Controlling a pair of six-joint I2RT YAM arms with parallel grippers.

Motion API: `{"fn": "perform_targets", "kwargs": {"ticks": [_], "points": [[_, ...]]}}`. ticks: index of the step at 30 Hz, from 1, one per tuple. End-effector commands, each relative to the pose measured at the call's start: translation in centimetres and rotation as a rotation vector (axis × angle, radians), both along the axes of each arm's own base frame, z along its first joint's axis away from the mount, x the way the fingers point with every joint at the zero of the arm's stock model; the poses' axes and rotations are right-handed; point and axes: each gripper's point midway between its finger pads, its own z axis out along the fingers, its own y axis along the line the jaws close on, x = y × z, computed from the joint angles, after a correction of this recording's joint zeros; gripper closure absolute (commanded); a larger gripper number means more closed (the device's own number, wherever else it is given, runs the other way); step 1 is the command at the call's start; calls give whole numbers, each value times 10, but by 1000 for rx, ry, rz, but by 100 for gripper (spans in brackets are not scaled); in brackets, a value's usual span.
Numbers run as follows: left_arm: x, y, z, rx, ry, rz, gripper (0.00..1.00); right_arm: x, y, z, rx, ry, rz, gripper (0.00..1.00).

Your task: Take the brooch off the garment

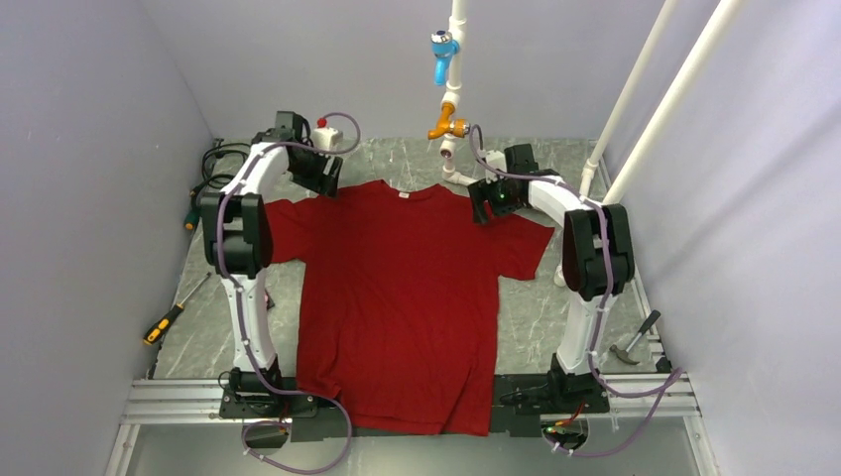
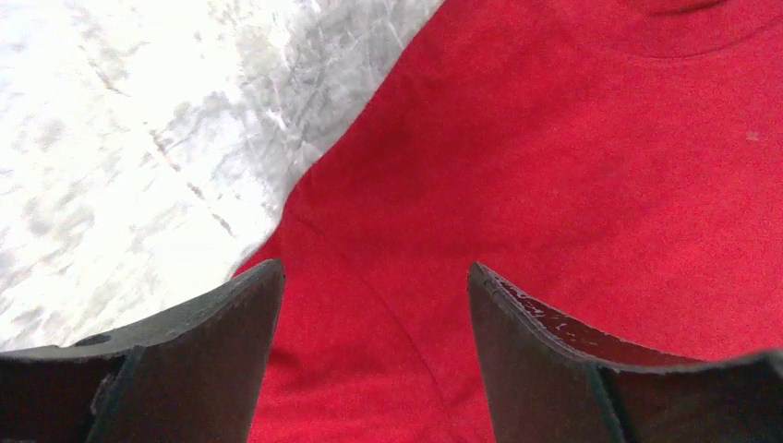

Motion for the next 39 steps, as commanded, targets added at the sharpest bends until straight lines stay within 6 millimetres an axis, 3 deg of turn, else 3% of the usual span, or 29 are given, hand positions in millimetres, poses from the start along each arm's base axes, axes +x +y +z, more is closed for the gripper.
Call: {"fn": "perform_targets", "kwargs": {"ticks": [1,3,4,5,10,15,21,27,34,39], "points": [[4,-7,106,-77,-254,-19,20,-6,14,68,93,-129,37,17],[-10,-5,113,-82,-259,-11,16,-18,15,78,112,-130,26,15],[-17,-4,119,-87,-267,-8,3,-25,15,82,120,-135,18,11],[-24,-4,122,-91,-270,-5,1,-31,14,86,127,-145,11,10],[-64,-4,144,-98,-291,-37,0,-76,14,100,153,-168,30,6],[-118,-5,168,-154,-320,-79,1,-118,15,119,143,-236,103,0],[-185,-7,153,-155,-293,-120,1,-162,-8,118,39,-286,163,0],[-236,12,125,-64,-313,-45,0,-194,-29,114,-44,-326,170,0],[-263,25,113,-7,-321,17,1,-217,-32,111,-36,-354,189,0],[-267,41,111,47,-339,114,1,-219,-35,113,-49,-383,192,0]]}}
